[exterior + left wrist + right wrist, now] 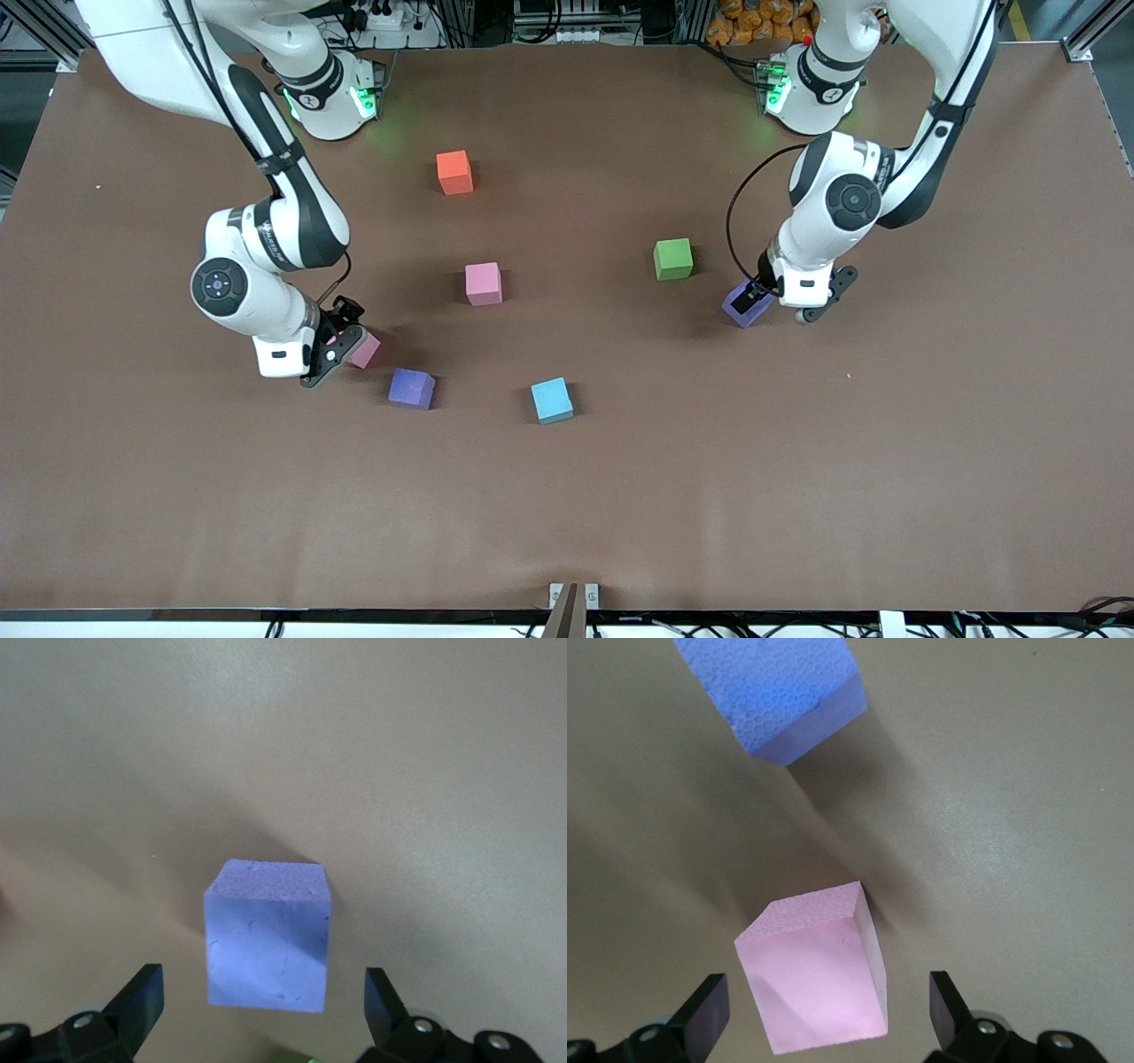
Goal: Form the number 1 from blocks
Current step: 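Grasp the pink cube with the right gripper while the left gripper grasps purple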
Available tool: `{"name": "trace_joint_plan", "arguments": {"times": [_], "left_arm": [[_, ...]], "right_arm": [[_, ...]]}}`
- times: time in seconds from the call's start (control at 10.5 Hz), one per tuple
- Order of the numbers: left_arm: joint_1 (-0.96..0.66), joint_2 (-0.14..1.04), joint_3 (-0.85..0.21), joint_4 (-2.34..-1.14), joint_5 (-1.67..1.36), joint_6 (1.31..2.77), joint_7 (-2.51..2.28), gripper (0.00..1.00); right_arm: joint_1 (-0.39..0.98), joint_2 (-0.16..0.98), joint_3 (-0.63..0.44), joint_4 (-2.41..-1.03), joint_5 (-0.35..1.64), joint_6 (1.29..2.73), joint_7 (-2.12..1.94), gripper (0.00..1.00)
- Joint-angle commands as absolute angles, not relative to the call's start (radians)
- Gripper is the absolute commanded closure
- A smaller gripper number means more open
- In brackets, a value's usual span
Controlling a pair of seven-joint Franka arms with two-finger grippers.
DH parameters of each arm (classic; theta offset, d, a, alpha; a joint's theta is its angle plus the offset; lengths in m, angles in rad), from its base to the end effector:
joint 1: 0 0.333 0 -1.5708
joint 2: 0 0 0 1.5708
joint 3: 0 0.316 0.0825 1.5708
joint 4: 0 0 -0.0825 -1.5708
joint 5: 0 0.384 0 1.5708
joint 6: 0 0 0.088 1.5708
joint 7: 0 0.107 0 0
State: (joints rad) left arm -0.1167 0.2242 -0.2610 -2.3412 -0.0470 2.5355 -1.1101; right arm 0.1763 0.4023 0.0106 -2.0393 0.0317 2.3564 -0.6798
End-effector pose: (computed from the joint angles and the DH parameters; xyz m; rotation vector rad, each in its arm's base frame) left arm 0.4777 -0.1912 0.2400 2.8632 1.1718 -0.1145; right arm 0.5784 0.1097 0.2368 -2.8231 -1.2652 0.1182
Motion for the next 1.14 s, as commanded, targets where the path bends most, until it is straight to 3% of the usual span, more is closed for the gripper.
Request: {"name": "trace_joint_plan", "arguments": {"times": [0.0,0.57,0.86,0.95,1.05], "left_arm": [[-0.120,0.251,-0.264,-2.327,-0.066,2.560,-1.137,0.00],[-0.123,0.330,-0.262,-2.298,-0.035,2.560,-1.137,0.00],[-0.123,0.348,-0.262,-2.296,-0.002,2.560,-1.137,0.00],[-0.121,0.356,-0.261,-2.290,0.008,2.559,-1.134,0.19],[-0.121,0.359,-0.261,-2.287,0.008,2.559,-1.132,0.59]], "right_arm": [[0.175,0.408,0.014,-2.039,0.044,2.371,-0.706,0.00],[0.189,0.419,0.014,-2.045,0.044,2.387,-0.709,0.00],[0.192,0.440,0.015,-2.083,0.044,2.470,-0.707,0.00],[0.193,0.440,0.014,-2.083,0.044,2.470,-0.707,0.00],[0.195,0.440,0.015,-2.083,0.044,2.470,-0.707,0.00]]}}
